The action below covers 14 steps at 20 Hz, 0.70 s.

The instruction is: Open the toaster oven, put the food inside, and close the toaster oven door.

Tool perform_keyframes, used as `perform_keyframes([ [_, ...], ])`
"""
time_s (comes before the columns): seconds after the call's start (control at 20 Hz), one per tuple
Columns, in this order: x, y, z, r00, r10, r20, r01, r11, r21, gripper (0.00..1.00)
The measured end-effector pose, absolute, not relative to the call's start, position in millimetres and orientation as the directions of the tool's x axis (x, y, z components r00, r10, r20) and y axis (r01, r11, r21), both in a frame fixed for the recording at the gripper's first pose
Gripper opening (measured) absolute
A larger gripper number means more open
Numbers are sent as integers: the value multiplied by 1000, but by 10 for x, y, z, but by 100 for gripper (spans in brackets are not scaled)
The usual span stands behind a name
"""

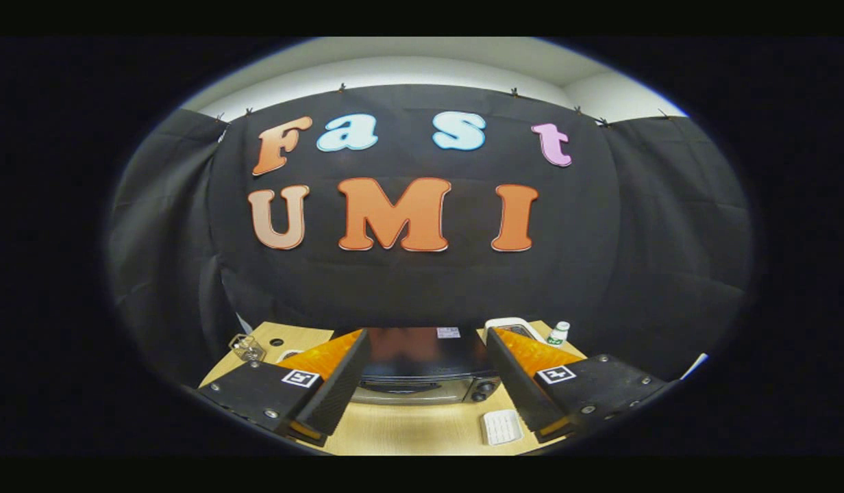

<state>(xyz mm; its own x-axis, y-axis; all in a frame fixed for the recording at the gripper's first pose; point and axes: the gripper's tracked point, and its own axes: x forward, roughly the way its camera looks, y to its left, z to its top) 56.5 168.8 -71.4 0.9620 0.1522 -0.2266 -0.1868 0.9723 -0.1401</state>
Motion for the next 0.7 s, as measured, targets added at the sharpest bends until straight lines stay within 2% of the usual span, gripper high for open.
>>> perform_keyframes([
  [0.4,327,1906,-943,943,198,-266,-231,968,-99,99],
  [0.7,268,1933,-860,953,182,-241,-212,972,-105,99],
])
